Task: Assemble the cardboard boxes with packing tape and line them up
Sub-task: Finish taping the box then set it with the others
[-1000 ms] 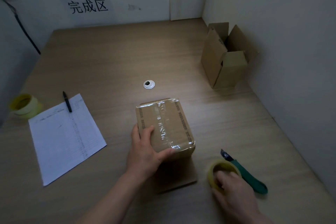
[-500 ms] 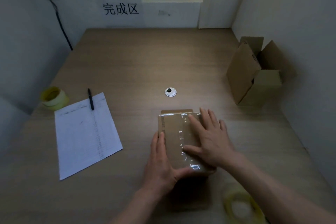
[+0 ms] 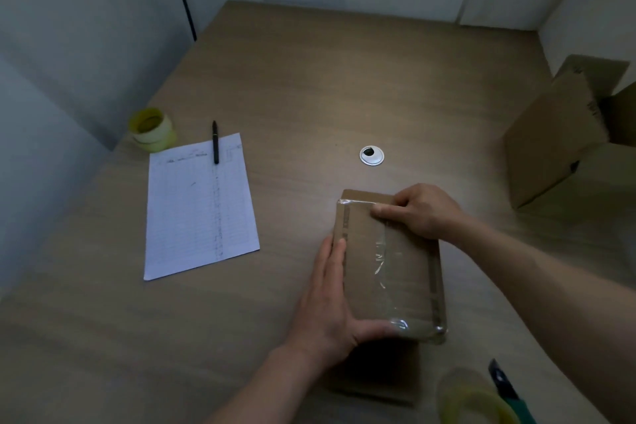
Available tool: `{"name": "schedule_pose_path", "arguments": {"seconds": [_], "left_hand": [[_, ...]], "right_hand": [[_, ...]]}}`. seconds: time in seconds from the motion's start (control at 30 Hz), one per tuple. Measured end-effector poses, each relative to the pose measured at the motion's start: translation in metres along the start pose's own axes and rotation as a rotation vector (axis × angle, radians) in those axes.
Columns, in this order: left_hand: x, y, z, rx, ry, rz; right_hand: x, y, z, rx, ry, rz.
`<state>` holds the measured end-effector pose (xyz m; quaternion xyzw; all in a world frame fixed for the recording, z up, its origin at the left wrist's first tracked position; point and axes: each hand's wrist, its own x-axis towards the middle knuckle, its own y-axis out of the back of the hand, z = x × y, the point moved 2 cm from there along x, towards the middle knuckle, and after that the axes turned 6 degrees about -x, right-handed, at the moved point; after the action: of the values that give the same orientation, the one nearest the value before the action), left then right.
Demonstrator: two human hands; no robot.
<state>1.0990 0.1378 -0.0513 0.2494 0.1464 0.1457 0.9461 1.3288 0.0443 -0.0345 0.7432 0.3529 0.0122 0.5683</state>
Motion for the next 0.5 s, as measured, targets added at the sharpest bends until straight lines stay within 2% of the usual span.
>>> {"name": "schedule_pose_path", "arguments": {"seconds": [0.1,0.17,0.4,0.43,0.5], "left_hand": [[-0.001,-0.002,0.001,-0.057,0.02,0.012],[-0.001,-0.003,0.002,-0.096,0.016,0.039],[-0.003,-0.006,0.004,-0.06,-0.015,0.095],[-0.003,-0.006,0.004,-0.052,-0.013,0.09],[-0.003,-0.006,0.005,-0.038,-0.009,0.096]], "right_hand": [[-0.014,-0.008,0.005,0.156,-0.135,0.252],[-0.038,-0.019,0.005,0.196,-0.133,0.36],[-0.164,-0.076,-0.003,0.068,-0.082,0.179],[-0.172,-0.08,-0.004,0.092,-0.092,0.173],[-0.176,-0.088,-0.004,0.138,-0.093,0.279]]}}
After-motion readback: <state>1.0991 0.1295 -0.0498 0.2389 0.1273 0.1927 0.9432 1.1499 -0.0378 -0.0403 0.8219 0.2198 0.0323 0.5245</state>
